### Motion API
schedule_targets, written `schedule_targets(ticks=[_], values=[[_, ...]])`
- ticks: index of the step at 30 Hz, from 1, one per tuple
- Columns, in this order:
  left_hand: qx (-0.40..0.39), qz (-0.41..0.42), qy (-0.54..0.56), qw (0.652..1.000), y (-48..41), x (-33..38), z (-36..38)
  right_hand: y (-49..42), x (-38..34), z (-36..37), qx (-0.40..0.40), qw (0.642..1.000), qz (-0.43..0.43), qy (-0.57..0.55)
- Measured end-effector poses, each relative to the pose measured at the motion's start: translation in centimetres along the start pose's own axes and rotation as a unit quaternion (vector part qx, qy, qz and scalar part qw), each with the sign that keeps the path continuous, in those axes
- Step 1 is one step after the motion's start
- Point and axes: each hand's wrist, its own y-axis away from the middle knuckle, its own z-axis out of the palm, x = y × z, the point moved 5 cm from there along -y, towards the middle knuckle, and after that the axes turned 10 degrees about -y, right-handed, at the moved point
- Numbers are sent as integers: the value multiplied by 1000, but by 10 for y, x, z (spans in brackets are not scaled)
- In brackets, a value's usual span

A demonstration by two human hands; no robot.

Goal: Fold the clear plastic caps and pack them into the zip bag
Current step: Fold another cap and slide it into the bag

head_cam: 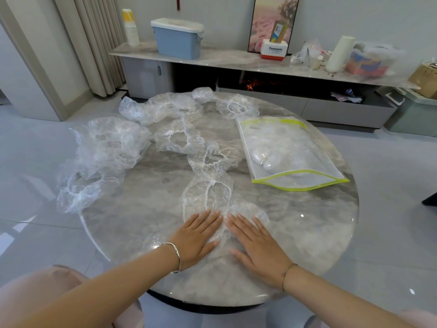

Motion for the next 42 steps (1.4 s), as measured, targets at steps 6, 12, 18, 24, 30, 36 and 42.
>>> schedule_targets(ticks=[6,12,18,24,30,36,42], values=[[-27,-8,19,999,0,0,-3,-2,16,11,-77,995,17,-54],[1,-20,152,988,-8,-9,-21,-8,11,2,-39,996,15,-83],[-24,-63,196,978,-6,-18,-28,-14,-12,0,93,984,-151,13],[-13,-76,204,976,-6,-26,-32,-30,-15,-7,131,978,-162,-31],[-14,-106,128,986,0,-43,-32,-2,-1,-18,68,974,-56,-207],[4,74,285,956,-2,6,-45,28,17,-24,114,867,134,-467],[-27,39,297,954,-14,20,-41,35,45,-26,206,632,335,-668]])
